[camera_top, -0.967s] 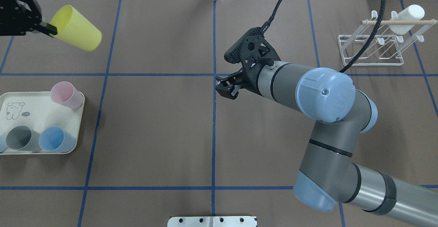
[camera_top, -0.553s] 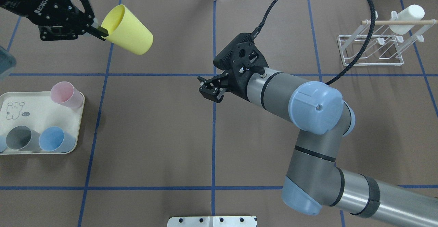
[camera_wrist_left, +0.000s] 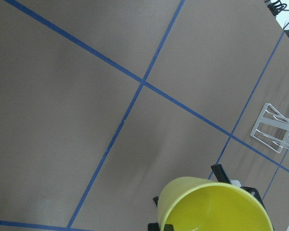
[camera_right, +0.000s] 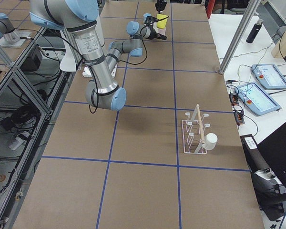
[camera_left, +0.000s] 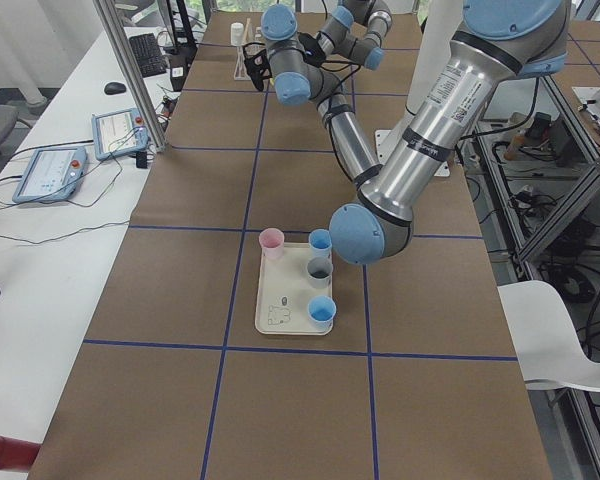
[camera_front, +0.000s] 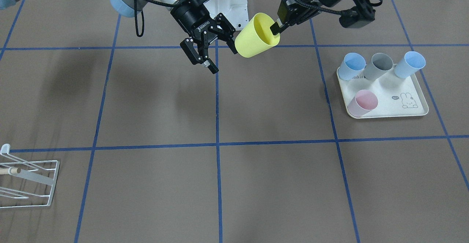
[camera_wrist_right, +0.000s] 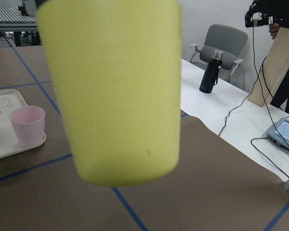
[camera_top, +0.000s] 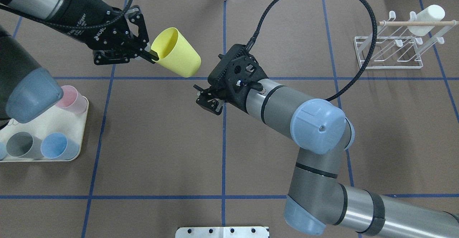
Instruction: Transfer IKEA cup to right arm and place on rack
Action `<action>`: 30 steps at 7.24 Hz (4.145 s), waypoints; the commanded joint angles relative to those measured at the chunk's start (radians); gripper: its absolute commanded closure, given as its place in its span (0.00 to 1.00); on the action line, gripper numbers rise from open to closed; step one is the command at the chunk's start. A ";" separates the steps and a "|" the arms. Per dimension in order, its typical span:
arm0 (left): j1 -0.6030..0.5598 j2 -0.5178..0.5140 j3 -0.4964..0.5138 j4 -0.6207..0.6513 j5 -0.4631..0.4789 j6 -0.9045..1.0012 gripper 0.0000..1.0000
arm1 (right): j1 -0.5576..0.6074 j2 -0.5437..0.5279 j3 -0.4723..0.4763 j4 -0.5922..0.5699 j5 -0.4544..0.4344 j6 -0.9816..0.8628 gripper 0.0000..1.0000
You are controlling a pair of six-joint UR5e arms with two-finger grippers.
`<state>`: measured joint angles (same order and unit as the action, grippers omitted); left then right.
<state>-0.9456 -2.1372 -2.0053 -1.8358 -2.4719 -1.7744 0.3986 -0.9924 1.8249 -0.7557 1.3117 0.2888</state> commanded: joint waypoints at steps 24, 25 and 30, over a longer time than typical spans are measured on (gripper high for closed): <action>0.077 -0.007 -0.009 -0.002 0.073 0.047 0.00 | -0.069 0.001 0.001 0.105 -0.098 -0.086 0.52; 0.067 0.002 -0.016 0.000 0.071 0.073 0.00 | -0.064 0.001 -0.001 0.102 -0.097 -0.089 0.52; -0.088 0.303 -0.010 0.053 0.096 0.711 0.00 | 0.058 0.001 0.157 -0.468 -0.092 -0.091 0.51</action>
<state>-0.9836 -1.9141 -2.0178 -1.8129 -2.3860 -1.2721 0.4173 -0.9888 1.9563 -1.1006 1.2176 0.1979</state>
